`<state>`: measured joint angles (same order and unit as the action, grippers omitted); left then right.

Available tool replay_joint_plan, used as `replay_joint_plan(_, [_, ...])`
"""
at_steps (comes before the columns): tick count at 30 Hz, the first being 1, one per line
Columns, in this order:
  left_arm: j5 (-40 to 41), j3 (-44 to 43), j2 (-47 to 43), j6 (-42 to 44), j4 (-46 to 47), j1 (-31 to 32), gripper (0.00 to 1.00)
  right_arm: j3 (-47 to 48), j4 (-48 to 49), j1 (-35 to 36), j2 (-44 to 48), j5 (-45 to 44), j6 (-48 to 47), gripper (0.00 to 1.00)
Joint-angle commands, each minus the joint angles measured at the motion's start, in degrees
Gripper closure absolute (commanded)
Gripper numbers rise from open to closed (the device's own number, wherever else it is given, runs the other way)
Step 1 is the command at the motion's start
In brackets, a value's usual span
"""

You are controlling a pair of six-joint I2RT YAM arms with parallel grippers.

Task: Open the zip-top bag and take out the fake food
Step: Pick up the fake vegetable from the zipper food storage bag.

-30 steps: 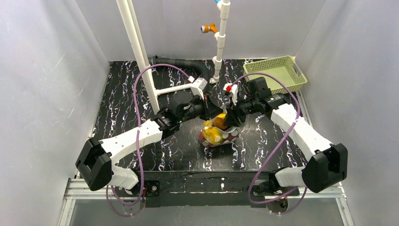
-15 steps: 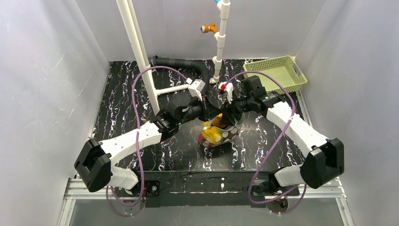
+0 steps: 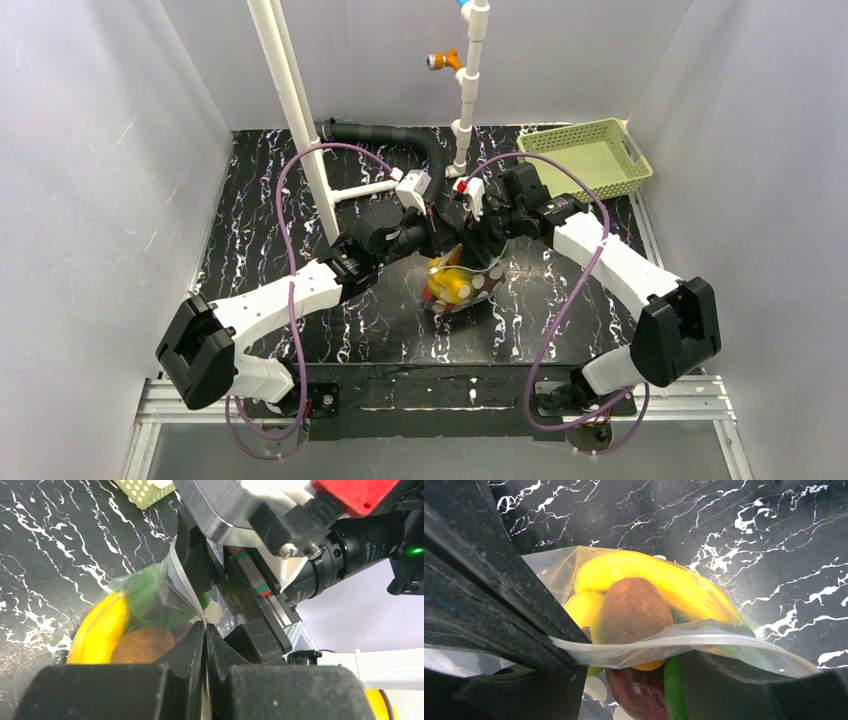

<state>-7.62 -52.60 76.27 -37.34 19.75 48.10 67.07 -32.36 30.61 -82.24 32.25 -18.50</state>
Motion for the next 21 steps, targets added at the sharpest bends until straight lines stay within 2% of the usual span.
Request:
replay_joint_plan(1, [1.1, 1.1, -3.1, -0.3, 2.0, 0.2, 1.00, 2.3, 2.8, 0.7, -2.0, -1.0, 1.5, 0.30])
replay_joint_plan(7, [1.4, 1.8, -3.4, -0.4, 2.2, 0.2, 1.00, 2.2, 3.2, 0.9, -3.7, -0.8, 2.0, 0.31])
replay_joint_plan(9, [1.5, 2.0, -3.5, -0.4, 2.3, 0.2, 1.00, 2.2, 3.2, 0.9, -4.0, -0.7, 2.1, 0.34])
replay_joint_plan(13, [2.4, 2.5, -4.3, -0.1, 1.8, 0.2, 1.00, 1.6, 3.4, 0.9, -3.1, 0.0, 1.9, 0.61])
replay_joint_plan(15, [3.1, 2.9, -4.7, 0.1, 1.6, 0.2, 1.00, 1.1, 3.5, 0.9, -2.2, 0.9, 1.5, 0.71])
replay_joint_plan(18, [4.1, 3.5, -5.3, 0.4, 1.5, 0.2, 1.00, 0.4, 3.2, 0.9, -0.5, 2.6, 0.6, 0.80])
replay_joint_plan(21, [4.7, 3.8, -5.8, 0.6, 1.2, 0.2, 1.00, -0.5, 3.0, 0.7, 1.4, 4.8, -0.5, 0.86])
